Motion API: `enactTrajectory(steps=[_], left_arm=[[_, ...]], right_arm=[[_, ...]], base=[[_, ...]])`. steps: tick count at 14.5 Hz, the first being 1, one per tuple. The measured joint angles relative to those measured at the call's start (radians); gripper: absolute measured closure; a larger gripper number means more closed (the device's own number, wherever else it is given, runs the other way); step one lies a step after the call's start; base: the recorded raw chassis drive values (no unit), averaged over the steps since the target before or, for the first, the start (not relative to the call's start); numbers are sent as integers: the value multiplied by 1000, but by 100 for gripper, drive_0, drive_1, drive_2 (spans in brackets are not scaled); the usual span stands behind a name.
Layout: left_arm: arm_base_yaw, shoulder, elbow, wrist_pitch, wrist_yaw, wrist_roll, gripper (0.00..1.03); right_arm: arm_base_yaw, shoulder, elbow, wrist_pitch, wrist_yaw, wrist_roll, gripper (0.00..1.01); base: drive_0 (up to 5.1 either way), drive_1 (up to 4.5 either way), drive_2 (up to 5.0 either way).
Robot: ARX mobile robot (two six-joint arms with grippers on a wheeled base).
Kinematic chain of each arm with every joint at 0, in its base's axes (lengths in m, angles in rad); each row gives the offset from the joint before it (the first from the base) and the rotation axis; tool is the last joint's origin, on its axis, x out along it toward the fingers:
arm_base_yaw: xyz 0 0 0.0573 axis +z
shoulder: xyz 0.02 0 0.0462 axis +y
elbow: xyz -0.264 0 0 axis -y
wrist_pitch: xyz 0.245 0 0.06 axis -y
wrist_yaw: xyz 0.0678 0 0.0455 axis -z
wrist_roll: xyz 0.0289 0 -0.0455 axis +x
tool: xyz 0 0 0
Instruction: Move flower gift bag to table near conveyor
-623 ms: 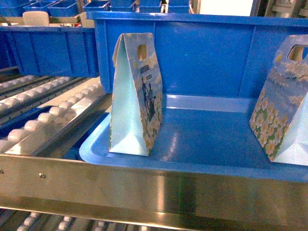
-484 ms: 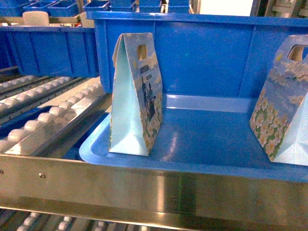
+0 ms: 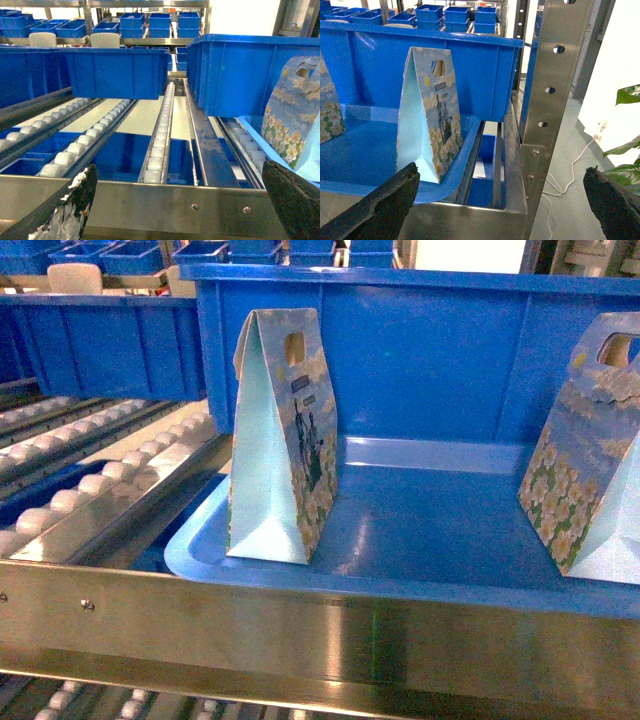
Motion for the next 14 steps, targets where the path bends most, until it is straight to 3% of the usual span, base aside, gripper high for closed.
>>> enactTrajectory(steps=[1,3,4,5,6,9,14], left_arm=[[-3,4,0,8,-4,0,5],[-82,136,-1,187,-61,-2,5],[-126,255,-1,286,-75,-3,5],[-159,557,0,576,-77,-4,5],[-159,623,3,621,-51,-7,5],[-162,784,113,693,0,-9,5],[-208,879,305,610,43,-20,5]], right_arm=[[0,0,0,0,0,0,3],[-6,30,-1,67,-16,-8,3],[-33,113,-1,164,-45,-8,3],[-47,394,0,405,-97,-12,3],[-37,450,2,443,-99,-13,3],[3,597,77,493,-94,-14,3],[79,740,252,500,-61,0,3]], base=[[0,0,0],[0,0,0],[0,0,0],[0,0,0],[0,0,0],[0,0,0],[0,0,0]])
